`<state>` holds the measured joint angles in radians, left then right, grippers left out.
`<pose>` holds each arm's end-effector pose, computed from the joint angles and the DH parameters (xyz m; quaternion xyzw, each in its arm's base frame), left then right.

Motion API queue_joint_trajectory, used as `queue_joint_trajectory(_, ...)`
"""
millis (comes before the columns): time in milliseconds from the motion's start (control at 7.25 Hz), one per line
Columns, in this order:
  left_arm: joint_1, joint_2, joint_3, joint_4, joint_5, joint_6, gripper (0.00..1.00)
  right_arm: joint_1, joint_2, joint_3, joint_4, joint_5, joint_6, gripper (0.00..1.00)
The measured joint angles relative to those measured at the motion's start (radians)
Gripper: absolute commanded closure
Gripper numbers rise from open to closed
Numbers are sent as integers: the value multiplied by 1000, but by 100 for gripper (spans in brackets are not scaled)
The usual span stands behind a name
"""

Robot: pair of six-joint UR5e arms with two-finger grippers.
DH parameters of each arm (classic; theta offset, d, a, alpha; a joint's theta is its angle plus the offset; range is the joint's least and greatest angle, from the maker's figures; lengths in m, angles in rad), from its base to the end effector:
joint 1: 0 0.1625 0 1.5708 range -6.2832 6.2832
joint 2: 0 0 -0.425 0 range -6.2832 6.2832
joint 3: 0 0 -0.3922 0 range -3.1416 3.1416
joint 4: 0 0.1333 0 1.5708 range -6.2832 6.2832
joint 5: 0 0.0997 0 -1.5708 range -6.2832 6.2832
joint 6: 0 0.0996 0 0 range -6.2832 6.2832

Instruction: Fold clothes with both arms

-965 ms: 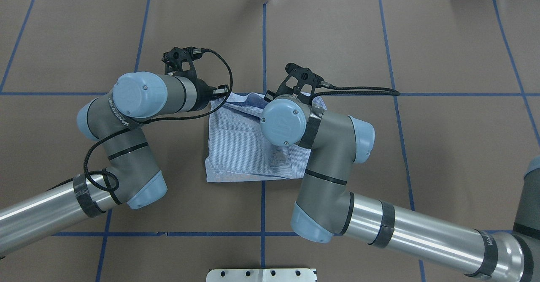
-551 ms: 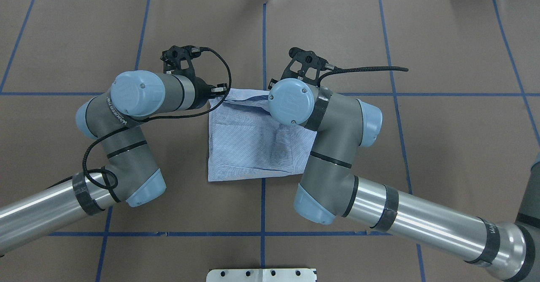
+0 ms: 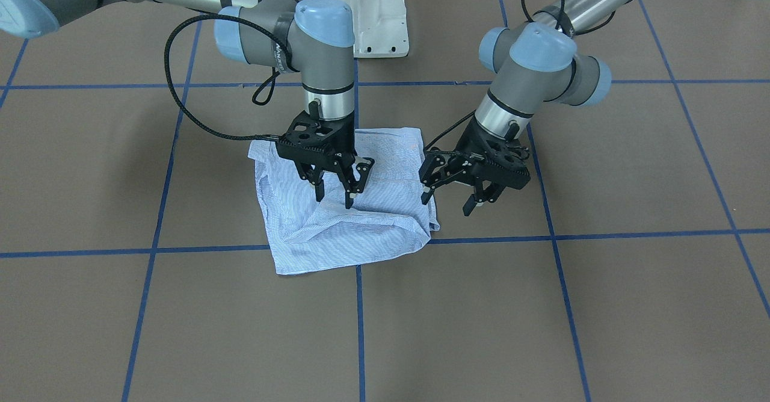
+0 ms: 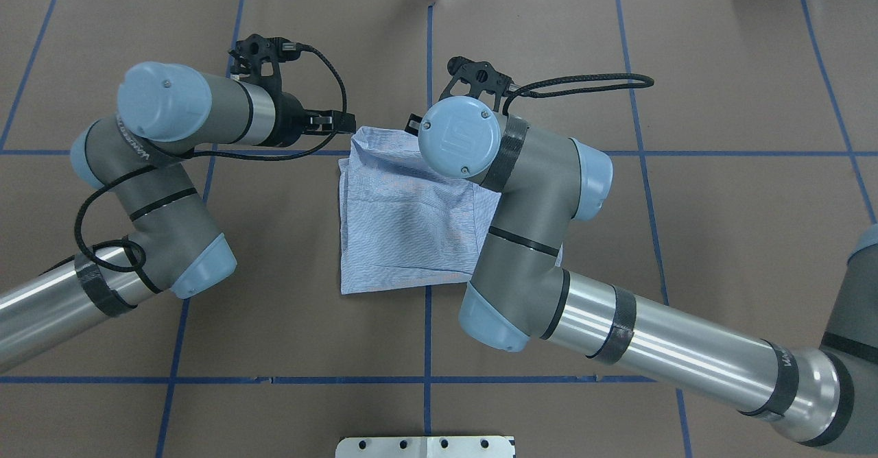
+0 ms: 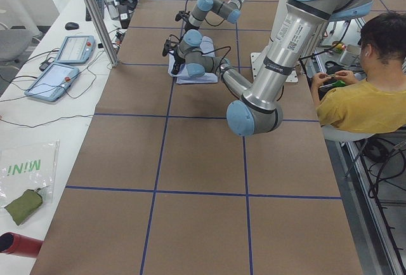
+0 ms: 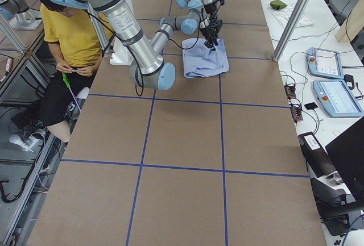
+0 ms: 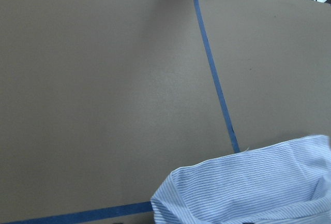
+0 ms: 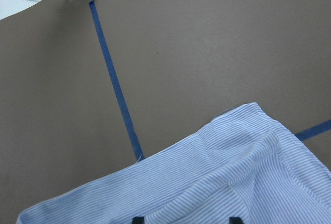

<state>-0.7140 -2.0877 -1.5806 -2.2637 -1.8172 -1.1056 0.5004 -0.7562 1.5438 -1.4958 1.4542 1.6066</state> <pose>0.4380 -0.5238 0.2744 0.2323 0.5284 -0.0311 0.8160 -0.5674 -0.4754 0.1648 0.1476 -0.3939 0.2637 0.8680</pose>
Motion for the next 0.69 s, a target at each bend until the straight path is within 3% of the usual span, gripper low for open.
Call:
queue_joint_trajectory(276,-19,14,-9,1,-23,35,0,-71,1,-31,2,-41,-10,0)
queue_joint_trajectory(689,-24,18,-12,-1,-26,40,0,-95,20,-169,63,-139,-103,0)
